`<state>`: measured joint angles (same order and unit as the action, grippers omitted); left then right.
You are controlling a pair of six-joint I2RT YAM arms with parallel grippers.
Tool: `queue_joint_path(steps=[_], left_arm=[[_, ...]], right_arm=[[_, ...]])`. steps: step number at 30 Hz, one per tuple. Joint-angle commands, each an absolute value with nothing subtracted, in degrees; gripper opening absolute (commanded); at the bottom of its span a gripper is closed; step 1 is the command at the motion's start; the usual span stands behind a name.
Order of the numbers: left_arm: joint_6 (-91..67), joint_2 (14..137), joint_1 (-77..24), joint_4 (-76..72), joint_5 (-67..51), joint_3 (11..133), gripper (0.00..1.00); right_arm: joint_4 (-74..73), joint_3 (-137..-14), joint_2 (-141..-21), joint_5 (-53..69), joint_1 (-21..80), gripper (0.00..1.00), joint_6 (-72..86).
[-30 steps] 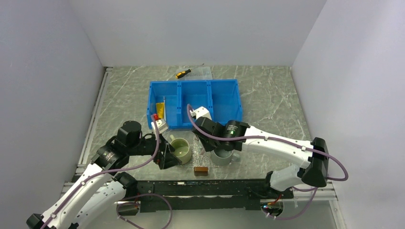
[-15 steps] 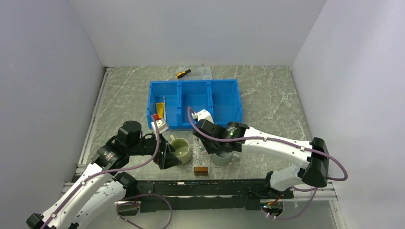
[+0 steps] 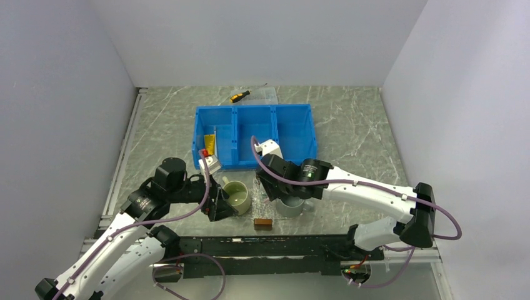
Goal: Prepare toiletry sets of a toothbrush and toothpaste on the tray
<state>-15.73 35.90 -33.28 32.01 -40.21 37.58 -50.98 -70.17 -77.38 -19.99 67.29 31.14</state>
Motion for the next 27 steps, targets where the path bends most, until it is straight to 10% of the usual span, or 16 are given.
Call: queue_joint_path(steps=[1, 27], left_arm=[[-15.3, 36.0, -32.9, 31.1, -40.5, 39.1, 0.99], [-16.9, 59.8, -23.7, 40.9, -14.0, 63.9, 0.93]], right_arm=[[-50.1, -74.5, -75.2, -22.8, 67.6, 0.47, 31.2], [-50.6, -70.2, -61.4, -29.3, 67.6, 0.56, 31.3]])
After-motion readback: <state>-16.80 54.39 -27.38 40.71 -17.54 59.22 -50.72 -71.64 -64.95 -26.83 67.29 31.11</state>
